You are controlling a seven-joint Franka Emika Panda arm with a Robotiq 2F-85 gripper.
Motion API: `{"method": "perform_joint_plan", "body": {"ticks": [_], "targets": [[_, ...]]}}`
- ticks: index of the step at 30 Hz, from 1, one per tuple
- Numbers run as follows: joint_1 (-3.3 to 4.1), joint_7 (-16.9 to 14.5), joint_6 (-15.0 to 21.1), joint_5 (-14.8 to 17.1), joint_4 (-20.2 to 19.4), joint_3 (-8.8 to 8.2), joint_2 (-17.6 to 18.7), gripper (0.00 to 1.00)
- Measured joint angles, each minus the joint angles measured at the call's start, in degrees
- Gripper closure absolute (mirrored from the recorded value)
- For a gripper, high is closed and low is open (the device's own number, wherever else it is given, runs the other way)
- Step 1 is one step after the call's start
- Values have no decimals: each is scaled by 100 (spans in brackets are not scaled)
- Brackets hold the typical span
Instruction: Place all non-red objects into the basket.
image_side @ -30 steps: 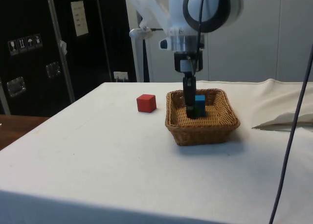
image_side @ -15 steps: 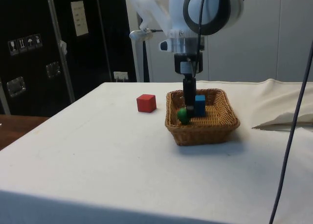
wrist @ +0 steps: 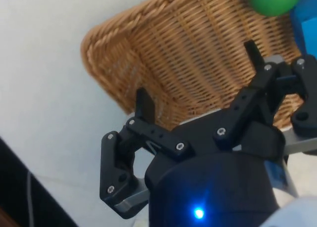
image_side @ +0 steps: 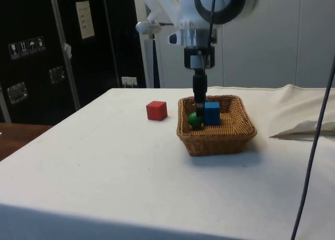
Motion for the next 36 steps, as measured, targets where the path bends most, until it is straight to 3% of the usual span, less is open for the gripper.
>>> {"method": "perform_joint_plan", "body": {"ticks": [11, 36], "targets": [[0, 92, -584, -17, 241, 0, -430, 0], [0, 327, -1134, -6, 1203, 40, -258, 0]]}}
